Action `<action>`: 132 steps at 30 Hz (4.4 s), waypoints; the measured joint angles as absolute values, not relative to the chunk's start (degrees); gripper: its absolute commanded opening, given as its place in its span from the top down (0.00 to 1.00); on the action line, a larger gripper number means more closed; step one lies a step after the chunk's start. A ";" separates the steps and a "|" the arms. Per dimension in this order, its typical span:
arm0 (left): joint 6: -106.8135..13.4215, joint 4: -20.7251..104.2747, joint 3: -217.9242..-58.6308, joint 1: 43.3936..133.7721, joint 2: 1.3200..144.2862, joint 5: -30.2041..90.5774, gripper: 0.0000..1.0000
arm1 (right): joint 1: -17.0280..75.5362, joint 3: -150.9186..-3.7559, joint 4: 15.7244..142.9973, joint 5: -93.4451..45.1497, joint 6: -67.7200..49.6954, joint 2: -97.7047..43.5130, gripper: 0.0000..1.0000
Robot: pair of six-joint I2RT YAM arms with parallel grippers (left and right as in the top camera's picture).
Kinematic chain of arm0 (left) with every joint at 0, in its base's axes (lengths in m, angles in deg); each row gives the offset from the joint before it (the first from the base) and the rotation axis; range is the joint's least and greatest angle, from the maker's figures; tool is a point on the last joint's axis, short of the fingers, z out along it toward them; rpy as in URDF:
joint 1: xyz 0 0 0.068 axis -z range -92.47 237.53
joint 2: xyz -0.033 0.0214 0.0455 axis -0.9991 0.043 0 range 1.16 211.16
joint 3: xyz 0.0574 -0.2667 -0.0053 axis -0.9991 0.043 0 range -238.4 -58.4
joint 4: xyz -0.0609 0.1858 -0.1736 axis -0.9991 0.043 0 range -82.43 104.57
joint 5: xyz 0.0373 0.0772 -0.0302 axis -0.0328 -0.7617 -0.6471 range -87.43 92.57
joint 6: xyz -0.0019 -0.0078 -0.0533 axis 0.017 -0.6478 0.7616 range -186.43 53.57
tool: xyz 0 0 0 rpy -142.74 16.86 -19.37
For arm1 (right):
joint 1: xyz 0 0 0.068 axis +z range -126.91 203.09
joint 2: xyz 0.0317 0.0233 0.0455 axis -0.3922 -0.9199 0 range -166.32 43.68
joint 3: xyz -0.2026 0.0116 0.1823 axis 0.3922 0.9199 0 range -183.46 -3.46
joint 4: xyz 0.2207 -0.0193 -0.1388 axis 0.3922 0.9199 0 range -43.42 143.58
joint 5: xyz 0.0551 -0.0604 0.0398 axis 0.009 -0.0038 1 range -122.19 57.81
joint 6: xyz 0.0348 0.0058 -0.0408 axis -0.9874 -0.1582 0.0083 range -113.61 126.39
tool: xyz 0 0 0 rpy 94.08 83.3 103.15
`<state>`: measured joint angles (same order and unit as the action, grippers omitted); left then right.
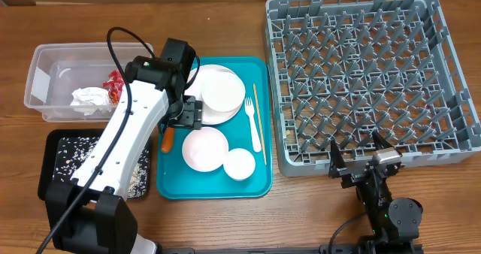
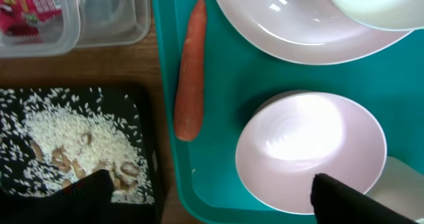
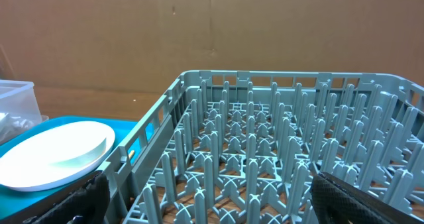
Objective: Sort waste into correct bins and load items into the dishwasher
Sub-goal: 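Move the left gripper to the carrot and grasp it, then lift the carrot and carry it left over the black tray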
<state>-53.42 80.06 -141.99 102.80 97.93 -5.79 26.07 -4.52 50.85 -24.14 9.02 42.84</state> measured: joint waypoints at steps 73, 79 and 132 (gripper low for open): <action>-55.89 42.42 -112.95 98.25 97.93 -7.23 0.51 | 26.07 -4.52 50.87 -24.14 9.04 42.84 0.00; -55.89 42.40 -112.95 98.25 97.93 -5.79 0.51 | 26.07 -4.52 50.87 -24.14 9.02 42.84 0.00; -51.73 62.48 -130.39 98.30 99.09 -6.69 0.96 | 26.07 -4.52 50.89 -24.11 9.02 42.84 0.00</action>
<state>-51.73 62.48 -130.39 98.30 99.09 -6.69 26.07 -4.52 50.89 -24.11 9.02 42.84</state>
